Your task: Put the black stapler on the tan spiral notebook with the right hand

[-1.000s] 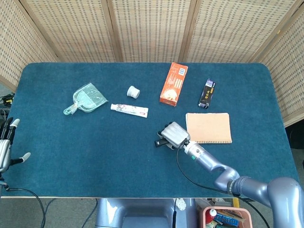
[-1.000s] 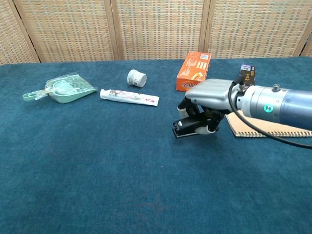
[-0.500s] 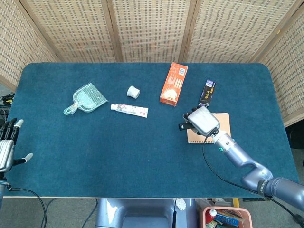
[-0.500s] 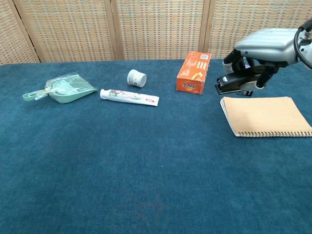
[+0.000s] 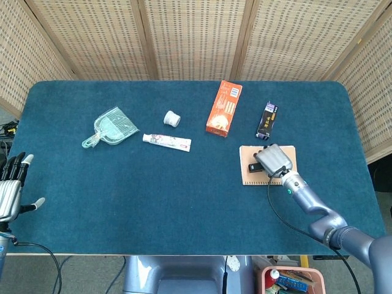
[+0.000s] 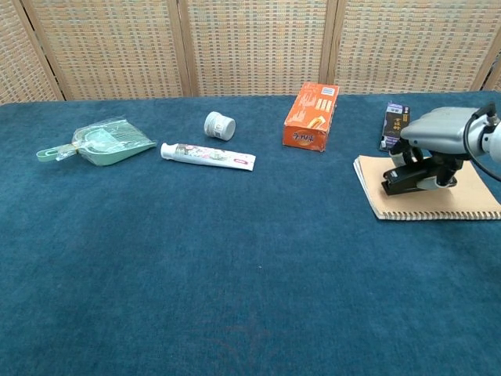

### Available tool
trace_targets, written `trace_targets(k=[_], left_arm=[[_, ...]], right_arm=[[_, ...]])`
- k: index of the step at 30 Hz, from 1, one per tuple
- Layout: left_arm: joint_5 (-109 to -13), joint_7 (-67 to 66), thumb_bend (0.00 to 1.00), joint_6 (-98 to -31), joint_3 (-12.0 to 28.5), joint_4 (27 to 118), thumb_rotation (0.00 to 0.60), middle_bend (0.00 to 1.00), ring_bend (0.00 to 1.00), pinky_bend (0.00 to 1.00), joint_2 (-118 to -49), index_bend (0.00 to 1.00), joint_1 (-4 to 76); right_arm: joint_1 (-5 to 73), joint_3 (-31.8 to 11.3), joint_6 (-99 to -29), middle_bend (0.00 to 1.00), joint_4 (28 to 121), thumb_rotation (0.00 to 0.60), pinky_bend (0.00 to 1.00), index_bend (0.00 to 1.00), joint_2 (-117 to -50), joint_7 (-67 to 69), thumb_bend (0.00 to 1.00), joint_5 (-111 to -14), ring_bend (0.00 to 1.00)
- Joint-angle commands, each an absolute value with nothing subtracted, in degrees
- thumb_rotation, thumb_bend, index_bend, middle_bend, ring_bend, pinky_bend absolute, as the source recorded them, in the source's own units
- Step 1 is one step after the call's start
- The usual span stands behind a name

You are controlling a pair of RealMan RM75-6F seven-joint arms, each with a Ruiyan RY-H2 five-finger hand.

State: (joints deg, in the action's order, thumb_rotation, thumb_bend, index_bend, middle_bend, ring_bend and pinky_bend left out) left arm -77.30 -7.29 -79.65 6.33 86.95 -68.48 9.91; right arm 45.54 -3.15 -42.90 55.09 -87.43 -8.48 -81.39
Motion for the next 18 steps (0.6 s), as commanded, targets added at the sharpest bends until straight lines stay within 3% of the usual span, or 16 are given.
trace_targets(k=[1, 4, 10, 16, 18], left_arm=[[-77.25, -7.17, 0.0, -79.6, 6.29, 86.92, 0.6, 0.0, 0.0, 0.0, -68.47, 0.0, 9.9], [-77.24, -6.95, 0.0, -79.47, 6.23, 86.99, 0.6, 0.0, 0.0, 0.0, -68.33, 0.0, 9.91], [-77.63, -6.61, 0.0, -79.83, 6.11, 87.35, 0.6, 0.0, 0.0, 0.0, -68.07, 0.0, 9.8], [-78.72, -5.98, 0.0, -80.9, 5.84, 88.0, 0.6, 0.0, 0.0, 0.0, -67.6, 0.0, 9.41], [-79.21, -5.88, 0.0, -81.35, 5.71, 88.19, 0.6, 0.0, 0.0, 0.0, -67.42, 0.0, 9.26]], right_arm=[[45.74, -2.81, -41.13, 0.01, 53.91, 0.6, 0.14, 0.13, -87.84, -9.58, 0.16, -80.36, 0.01], [45.6, -3.68, -40.5, 0.0, 55.2, 0.6, 0.03, 0.0, -87.01, -10.27, 0.13, -78.56, 0.0], [43.75, -4.48, -45.56, 0.0, 61.0, 0.6, 0.02, 0.0, -83.36, -12.51, 0.13, -78.39, 0.0], [38.0, -4.75, -56.76, 0.0, 75.82, 0.6, 0.0, 0.0, -73.52, -15.02, 0.13, -79.5, 0.0], [35.09, -4.41, -61.36, 0.0, 80.65, 0.6, 0.0, 0.0, -70.42, -15.61, 0.08, -79.95, 0.0]])
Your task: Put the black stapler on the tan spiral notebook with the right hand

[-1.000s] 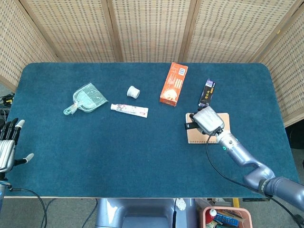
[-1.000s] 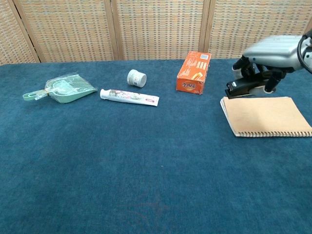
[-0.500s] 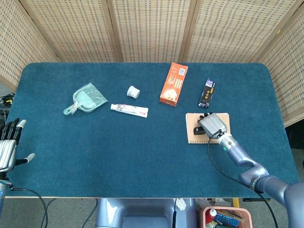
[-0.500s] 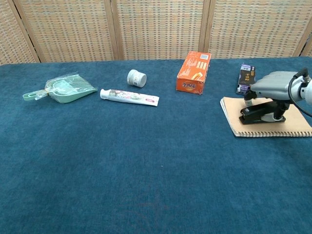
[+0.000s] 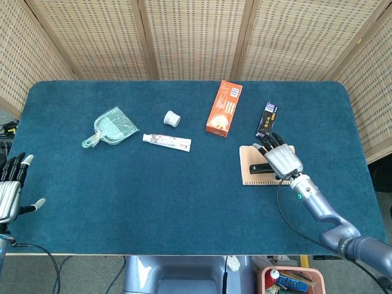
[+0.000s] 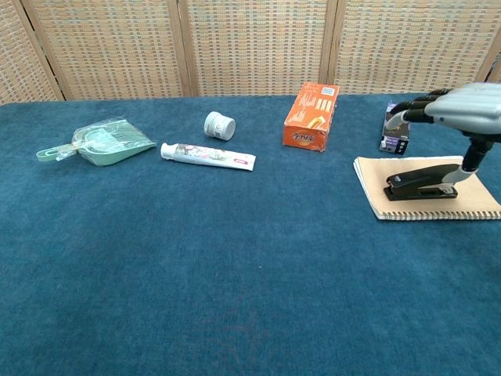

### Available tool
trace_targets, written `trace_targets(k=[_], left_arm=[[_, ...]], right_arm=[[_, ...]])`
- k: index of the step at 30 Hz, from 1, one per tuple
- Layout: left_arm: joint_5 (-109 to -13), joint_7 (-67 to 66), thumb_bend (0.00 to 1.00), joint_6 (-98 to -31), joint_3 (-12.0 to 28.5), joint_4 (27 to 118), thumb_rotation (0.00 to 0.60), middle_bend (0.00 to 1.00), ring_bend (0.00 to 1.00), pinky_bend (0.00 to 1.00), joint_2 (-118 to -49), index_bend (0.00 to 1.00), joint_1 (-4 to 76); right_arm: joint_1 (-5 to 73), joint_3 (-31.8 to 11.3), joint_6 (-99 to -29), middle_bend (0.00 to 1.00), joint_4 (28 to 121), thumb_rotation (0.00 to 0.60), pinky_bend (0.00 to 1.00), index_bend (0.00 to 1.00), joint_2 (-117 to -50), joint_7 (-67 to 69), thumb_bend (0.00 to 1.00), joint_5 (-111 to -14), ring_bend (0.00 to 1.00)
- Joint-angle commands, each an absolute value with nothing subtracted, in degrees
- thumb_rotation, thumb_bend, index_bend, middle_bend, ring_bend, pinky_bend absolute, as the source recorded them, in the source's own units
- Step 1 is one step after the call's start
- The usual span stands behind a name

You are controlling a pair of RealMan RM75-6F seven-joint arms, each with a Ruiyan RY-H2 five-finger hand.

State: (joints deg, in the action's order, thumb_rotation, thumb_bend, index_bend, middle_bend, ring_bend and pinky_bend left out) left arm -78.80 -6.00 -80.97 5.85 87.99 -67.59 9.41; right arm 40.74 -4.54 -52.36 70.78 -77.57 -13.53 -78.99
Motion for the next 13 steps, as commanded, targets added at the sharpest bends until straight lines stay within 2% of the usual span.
trace_targets(k=[1, 3, 5, 9, 13], left_arm=[[-79.51, -5.83, 0.0, -81.58, 5.6, 88.3, 0.6, 0.0, 0.0, 0.0, -67.35, 0.0, 9.17], [-80.2, -5.65, 0.0, -82.06, 5.29, 88.68, 0.6, 0.0, 0.0, 0.0, -67.11, 0.0, 8.94], [-80.84, -5.38, 0.0, -82.45, 5.07, 88.9, 0.6, 0.0, 0.0, 0.0, -66.95, 0.0, 8.8], [-82.13, -5.38, 0.0, -83.16, 4.4, 88.99, 0.6, 0.0, 0.0, 0.0, -66.85, 0.0, 8.44], [-82.69, -5.32, 0.0, -83.29, 3.94, 88.95, 0.6, 0.0, 0.0, 0.0, -66.96, 0.0, 8.24]], right_arm=[[33.04, -4.19, -64.51, 0.0, 82.9, 0.6, 0.0, 0.0, -68.93, -15.31, 0.06, -80.21, 0.0], [27.17, -3.39, -74.11, 0.0, 86.19, 0.6, 0.0, 0.0, -66.73, -15.01, 0.01, -81.57, 0.0], [23.47, -2.78, -79.77, 0.0, 86.8, 0.6, 0.0, 0.0, -66.81, -13.65, 0.0, -82.55, 0.0], [17.49, -0.29, -86.87, 0.0, 84.43, 0.6, 0.0, 0.0, -68.89, -8.0, 0.0, -85.57, 0.0], [14.96, 1.08, -89.59, 0.0, 80.53, 0.6, 0.0, 0.0, -71.55, -5.84, 0.0, -87.73, 0.0]])
